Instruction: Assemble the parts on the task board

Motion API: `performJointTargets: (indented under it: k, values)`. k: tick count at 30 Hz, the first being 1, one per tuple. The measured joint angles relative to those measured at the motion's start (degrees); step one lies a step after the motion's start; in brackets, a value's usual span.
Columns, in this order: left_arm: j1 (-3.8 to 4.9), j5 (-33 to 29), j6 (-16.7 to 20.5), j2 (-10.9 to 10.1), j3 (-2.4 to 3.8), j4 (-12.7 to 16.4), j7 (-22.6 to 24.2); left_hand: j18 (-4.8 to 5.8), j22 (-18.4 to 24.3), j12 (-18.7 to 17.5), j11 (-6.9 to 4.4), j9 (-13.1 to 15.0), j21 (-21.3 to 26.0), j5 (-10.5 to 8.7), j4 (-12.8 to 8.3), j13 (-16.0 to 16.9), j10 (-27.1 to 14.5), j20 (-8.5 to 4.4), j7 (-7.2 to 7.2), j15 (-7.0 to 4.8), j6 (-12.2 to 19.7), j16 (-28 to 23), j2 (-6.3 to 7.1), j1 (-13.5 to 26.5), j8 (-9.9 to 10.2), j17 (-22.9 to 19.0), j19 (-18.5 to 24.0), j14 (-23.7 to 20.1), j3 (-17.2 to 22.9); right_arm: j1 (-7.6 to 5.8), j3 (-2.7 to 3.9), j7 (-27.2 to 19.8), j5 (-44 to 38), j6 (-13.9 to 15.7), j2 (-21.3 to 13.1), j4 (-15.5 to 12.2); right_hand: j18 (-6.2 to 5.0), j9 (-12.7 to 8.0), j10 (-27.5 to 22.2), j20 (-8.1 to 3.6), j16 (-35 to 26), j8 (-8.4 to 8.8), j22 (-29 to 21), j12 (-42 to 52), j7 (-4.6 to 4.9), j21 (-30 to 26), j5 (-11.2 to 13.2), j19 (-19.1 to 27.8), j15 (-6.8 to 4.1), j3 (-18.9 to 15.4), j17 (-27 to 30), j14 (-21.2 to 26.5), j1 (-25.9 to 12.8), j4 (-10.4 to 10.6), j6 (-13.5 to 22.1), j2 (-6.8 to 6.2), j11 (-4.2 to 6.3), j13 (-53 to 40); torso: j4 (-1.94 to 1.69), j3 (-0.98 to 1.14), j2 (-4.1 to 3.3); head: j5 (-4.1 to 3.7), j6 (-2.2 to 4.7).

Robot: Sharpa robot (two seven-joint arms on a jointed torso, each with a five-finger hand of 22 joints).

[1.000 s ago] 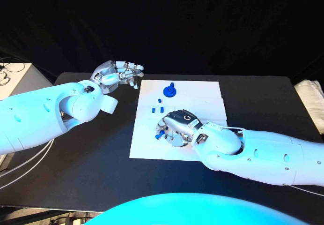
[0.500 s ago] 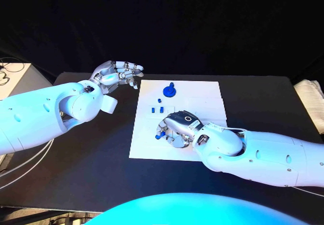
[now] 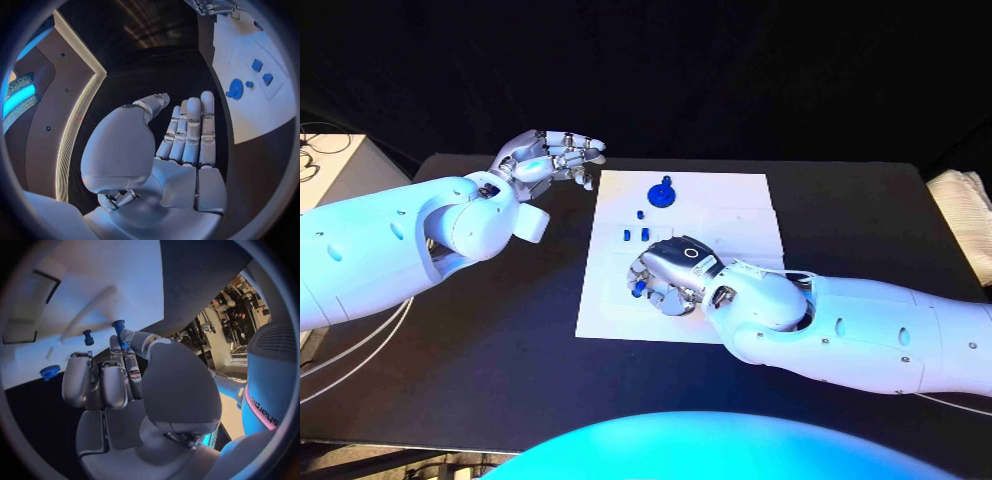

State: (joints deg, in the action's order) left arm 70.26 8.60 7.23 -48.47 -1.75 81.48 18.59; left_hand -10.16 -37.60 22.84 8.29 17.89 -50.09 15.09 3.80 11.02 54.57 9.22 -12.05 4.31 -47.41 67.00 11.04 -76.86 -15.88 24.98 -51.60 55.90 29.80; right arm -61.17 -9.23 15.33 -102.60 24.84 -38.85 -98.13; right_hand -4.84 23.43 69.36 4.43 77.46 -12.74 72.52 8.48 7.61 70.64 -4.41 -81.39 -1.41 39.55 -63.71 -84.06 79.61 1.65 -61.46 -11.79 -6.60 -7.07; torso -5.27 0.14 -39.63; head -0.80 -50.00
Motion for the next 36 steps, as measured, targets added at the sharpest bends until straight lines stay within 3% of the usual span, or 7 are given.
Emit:
performJointTargets:
  k: [4,7,9,14,17,24,36]
  values:
    - [0.0,0.0,0.0,-0.02,0.0,0.03,-0.01,0.0,0.0,0.0,0.0,0.0,0.0,0.0,0.0,0.0,0.0,0.0,0.0,0.0,0.0,0.0,0.0,0.0,0.0,0.0,0.0,0.0,0.0,0.06,-0.12,-0.21,0.32,0.0,0.28,0.27,0.0,-0.4,-0.29,0.83,-0.16,1.75,-1.64,-2.62,0.87,-2.11,1.34,1.01,1.02,-4.12,0.33,0.03,-5.43,2.34,3.24,-2.29,2.32,1.02,0.01,0.01,-0.01,0.02,0.0]
    - [0.0,0.0,0.0,-0.05,0.0,0.05,-0.02,0.0,0.04,0.23,0.0,0.0,0.0,0.0,0.18,0.0,0.0,0.0,-0.12,0.0,0.12,0.0,0.0,0.0,0.0,0.01,0.0,0.0,-0.18,0.1,-0.16,-0.54,0.71,0.06,0.31,0.4,-0.01,-0.7,-3.12,1.43,-1.22,2.38,-3.58,-3.68,0.93,-4.57,1.34,2.17,1.43,-6.39,2.14,0.27,-5.34,2.7,4.3,-3.26,1.55,1.54,0.01,0.01,-0.01,0.03,0.0]
    - [0.0,0.0,0.0,-0.08,0.0,0.05,-0.04,0.0,0.05,0.23,0.0,0.0,0.0,0.0,0.24,0.0,0.0,0.0,-0.21,0.0,0.21,0.0,0.0,0.0,0.0,0.01,0.0,0.0,-0.24,0.11,-0.22,-0.85,1.02,0.15,0.33,0.56,-0.92,-0.85,-5.45,1.83,-2.64,3.13,-6.42,-4.05,1.16,-8.23,1.34,4.0,2.12,-8.75,4.68,1.42,-5.14,2.94,4.96,-3.54,1.24,2.15,0.01,0.02,-0.01,0.03,0.0]
    - [0.0,0.0,-0.05,-0.1,0.0,0.06,-0.11,0.0,0.05,0.23,0.0,0.0,0.0,0.0,0.23,-0.01,0.0,0.0,-0.21,0.0,0.21,0.0,0.0,0.0,0.0,0.01,0.0,0.0,-0.24,0.17,-0.26,-1.4,1.64,0.54,0.35,0.7,-0.99,-1.26,-8.28,2.25,-3.91,3.99,-9.28,-2.7,1.38,-12.12,1.34,5.33,2.47,-13.03,7.72,2.95,-3.12,3.81,5.38,-2.22,0.78,2.41,0.07,0.06,0.0,0.0,0.0]
    - [0.0,0.0,-0.09,-0.1,0.0,0.06,-0.16,0.0,0.05,0.23,0.0,0.0,0.0,0.0,0.23,-0.01,0.0,0.0,-0.21,0.0,0.21,0.0,0.0,0.0,0.0,0.01,0.0,0.0,-0.23,0.17,-0.26,-1.63,2.0,1.01,0.35,0.76,-1.81,-1.56,-9.89,2.44,-4.21,4.79,-10.41,-1.6,1.65,-13.78,1.34,5.9,2.63,-16.2,8.66,3.54,-1.98,5.05,6.24,-1.55,0.51,2.62,0.08,0.09,0.01,-0.05,0.0]
    - [0.0,0.0,-0.24,-0.09,0.0,0.05,-0.29,0.0,0.05,0.23,0.0,0.01,0.0,0.0,0.23,0.04,0.01,0.0,-0.21,0.0,0.21,0.0,0.0,0.0,0.0,0.01,0.0,0.0,-0.23,0.17,-0.26,-1.93,2.69,2.49,0.19,0.78,-2.7,-2.32,-15.18,2.96,-6.3,6.34,-14.46,1.8,2.07,-19.74,1.33,7.86,3.24,-25.37,13.89,5.99,3.71,10.53,7.51,0.16,-0.07,2.96,0.08,0.12,0.02,-0.12,0.0]
    - [0.0,0.0,-0.37,-0.08,0.0,-0.01,-0.42,0.0,0.05,0.23,0.0,0.01,0.0,0.0,0.23,0.03,0.01,0.0,-0.19,0.0,0.22,0.0,0.0,0.0,0.0,0.01,0.0,0.0,-0.23,-0.29,-0.04,-3.26,4.66,6.27,-4.12,-1.81,-2.7,-2.72,-17.79,3.15,-6.75,7.33,-15.7,5.62,2.14,-22.19,1.04,8.64,3.36,-30.95,16.11,7.11,6.73,15.1,8.38,-0.51,-0.45,2.9,0.08,0.14,0.05,-0.62,0.0]
